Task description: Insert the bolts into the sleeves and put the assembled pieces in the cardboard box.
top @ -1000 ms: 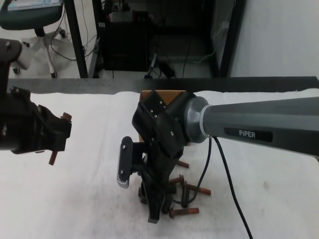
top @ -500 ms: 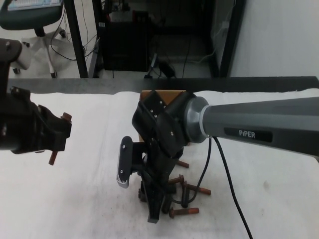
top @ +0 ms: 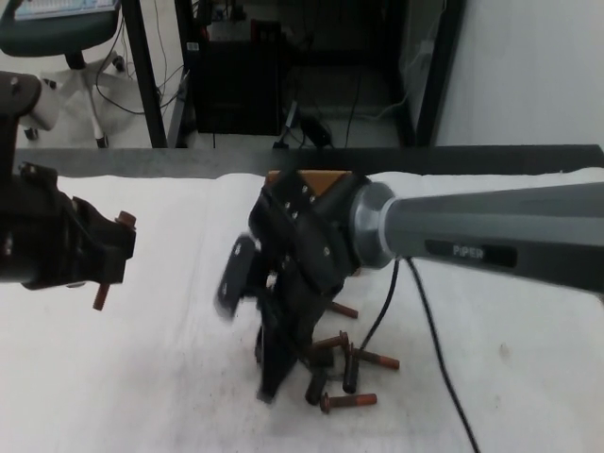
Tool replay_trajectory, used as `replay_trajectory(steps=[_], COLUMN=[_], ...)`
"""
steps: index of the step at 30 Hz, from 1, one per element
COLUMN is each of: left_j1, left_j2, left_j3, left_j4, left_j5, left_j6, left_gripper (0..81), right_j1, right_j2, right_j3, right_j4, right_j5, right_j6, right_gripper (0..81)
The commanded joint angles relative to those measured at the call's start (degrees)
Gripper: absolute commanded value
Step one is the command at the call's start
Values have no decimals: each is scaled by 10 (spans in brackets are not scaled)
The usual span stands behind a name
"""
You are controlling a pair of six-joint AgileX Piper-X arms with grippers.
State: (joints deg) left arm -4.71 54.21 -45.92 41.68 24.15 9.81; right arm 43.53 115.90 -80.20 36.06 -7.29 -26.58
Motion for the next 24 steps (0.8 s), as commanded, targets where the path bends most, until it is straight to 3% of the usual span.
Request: replay_trajectory(steps=[1, 3, 6, 11, 14, 20, 24], left_j1=[-3, -3, -3, -3, -3, -27, -72], left_j2=[-18, -29, -40, -44, -32, 40, 112], left_j3=[-1, -1, 0, 42, 89, 165, 163], left_j4=[-39, -74, -160, -417, -610, -928, -992], left_j5=[6, 24, 78, 157, 184, 186, 241], left_j6=[-15, -23, -72, -224, -349, -548, -562], left_gripper=[3, 3, 3, 3, 3, 3, 3], right_j1=[-36, -57, -91, -140, -163, -165, -139], right_j2=[-67, -94, -143, -230, -281, -343, -342], right_j3=[-1, 2, 32, 128, 213, 370, 432], right_j4=[-38, -48, -109, -259, -408, -686, -723], right_j5=[-3, -12, -85, -187, -293, -420, -427], right_j6=[173, 246, 317, 410, 460, 548, 538], right_gripper=[8, 8, 8, 8, 8, 8, 8])
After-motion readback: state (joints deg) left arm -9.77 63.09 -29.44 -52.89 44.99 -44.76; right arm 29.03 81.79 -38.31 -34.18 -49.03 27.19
